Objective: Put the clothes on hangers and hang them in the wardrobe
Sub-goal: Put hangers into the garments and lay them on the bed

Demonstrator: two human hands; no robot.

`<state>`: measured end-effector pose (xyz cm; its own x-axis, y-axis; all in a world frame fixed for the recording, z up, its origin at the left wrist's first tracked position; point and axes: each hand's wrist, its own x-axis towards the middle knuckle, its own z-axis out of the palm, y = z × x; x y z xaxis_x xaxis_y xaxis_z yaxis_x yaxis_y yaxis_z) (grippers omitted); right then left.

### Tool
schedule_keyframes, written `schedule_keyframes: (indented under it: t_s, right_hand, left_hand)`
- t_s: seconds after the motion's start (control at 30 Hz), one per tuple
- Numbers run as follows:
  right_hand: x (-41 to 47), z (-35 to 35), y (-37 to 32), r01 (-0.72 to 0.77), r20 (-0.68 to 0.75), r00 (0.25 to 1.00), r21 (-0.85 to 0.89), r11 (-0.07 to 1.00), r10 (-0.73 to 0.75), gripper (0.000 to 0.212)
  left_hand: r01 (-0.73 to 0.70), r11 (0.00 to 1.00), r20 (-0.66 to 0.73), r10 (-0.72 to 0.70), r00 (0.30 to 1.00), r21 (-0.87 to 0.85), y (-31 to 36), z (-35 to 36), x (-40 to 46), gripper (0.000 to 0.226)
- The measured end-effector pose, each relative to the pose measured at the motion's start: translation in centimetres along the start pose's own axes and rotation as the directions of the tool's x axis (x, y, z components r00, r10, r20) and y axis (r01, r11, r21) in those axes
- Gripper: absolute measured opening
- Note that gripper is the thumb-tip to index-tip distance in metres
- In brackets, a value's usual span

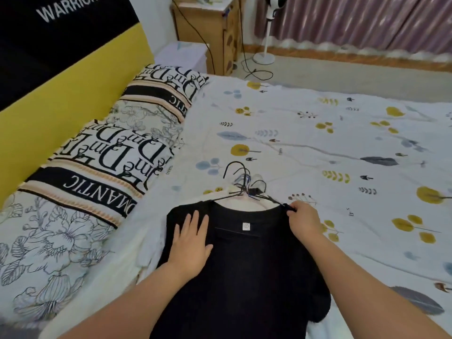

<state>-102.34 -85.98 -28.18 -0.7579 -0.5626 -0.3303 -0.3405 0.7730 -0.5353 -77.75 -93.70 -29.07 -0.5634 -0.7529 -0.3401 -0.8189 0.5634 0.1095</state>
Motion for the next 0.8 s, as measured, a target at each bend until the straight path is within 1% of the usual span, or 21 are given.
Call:
schedule_keyframes:
  t_s: [0.07, 0.13, 0.2, 0.27, 0.3, 0.37, 0.43, 0.47, 0.53, 0.57, 0.7, 0.77, 0.8]
  right_hand:
    - [1.5, 2.6, 1.4, -0.035, 0.042, 0.998, -0.048, 0.998, 0.037, 0.025]
    - [2.3, 4.6, 2.8, -0.041, 0.075, 0.996, -0.072, 0.997, 0.046, 0.026]
    - [2.6, 6.0, 3.9, 0.034, 0.034, 0.999, -0.188, 0.982, -0.028, 0.029]
    - [1.7, 7.4, 5.2, 0.115, -0.024, 0.991, -0.365, 0.924, -0.132, 0.04]
    - [0.6, 8.2, 5.6, 0.127, -0.025, 0.988, -0.412, 0.902, -0.15, 0.048]
    - [-2.2, 9.8, 6.2, 0.152, 0.011, 0.986, -0.456, 0.877, -0.165, 0.063]
    - [-4.2, 10.8, 6.8, 0.172, 0.071, 0.985, -0.499, 0.849, -0.157, 0.072]
    - [-4.5, 10.9, 7.1, 0.177, 0.129, 0.983, -0.527, 0.831, -0.128, 0.075]
    - [-4.0, 11.0, 7.7, 0.178, 0.251, 0.967, -0.533, 0.827, -0.046, 0.073]
    - [-3.6, 10.8, 7.8, 0.173, 0.289, 0.957, -0.526, 0.833, -0.016, 0.071]
    - [-3.1, 9.4, 6.6, 0.177, 0.373, 0.928, -0.493, 0.852, 0.023, 0.069]
    - [-3.3, 8.2, 6.0, 0.194, 0.398, 0.917, -0.504, 0.842, 0.027, 0.065]
    - [-3.5, 7.4, 5.7, 0.192, 0.388, 0.921, -0.501, 0.844, 0.021, 0.059]
  left_hand:
    - [0.021, 0.999, 0.13, -0.025, 0.991, 0.033, -0.3, 2.8, 0.8, 0.07]
    - [0.036, 0.998, 0.224, -0.047, 0.973, 0.051, -0.7, 5.0, 1.6, 0.072]
    - [0.046, 0.996, 0.283, -0.066, 0.957, 0.075, -1.0, 6.6, 2.3, 0.075]
    - [0.048, 0.994, 0.307, -0.076, 0.949, 0.1, -1.0, 7.5, 2.9, 0.078]
    - [0.052, 0.993, 0.31, -0.082, 0.947, 0.102, -0.9, 7.9, 3.3, 0.079]
    - [0.07, 0.993, 0.307, -0.097, 0.947, 0.098, -0.6, 8.4, 3.8, 0.08]
    - [0.076, 0.992, 0.314, -0.105, 0.944, 0.105, -0.4, 8.6, 4.1, 0.08]
    - [0.074, 0.991, 0.323, -0.106, 0.941, 0.11, -0.4, 8.6, 4.2, 0.08]
    - [0.072, 0.991, 0.351, -0.106, 0.93, 0.11, -0.4, 8.5, 4.4, 0.08]
    - [0.073, 0.992, 0.368, -0.107, 0.924, 0.106, -0.4, 8.3, 4.5, 0.081]
    - [0.087, 0.994, 0.421, -0.108, 0.901, 0.068, 0.1, 6.9, 4.8, 0.085]
    - [0.09, 0.995, 0.421, -0.101, 0.901, 0.047, 0.2, 5.9, 4.5, 0.079]
    - [0.08, 0.996, 0.417, -0.09, 0.904, 0.041, 0.2, 5.3, 4.1, 0.074]
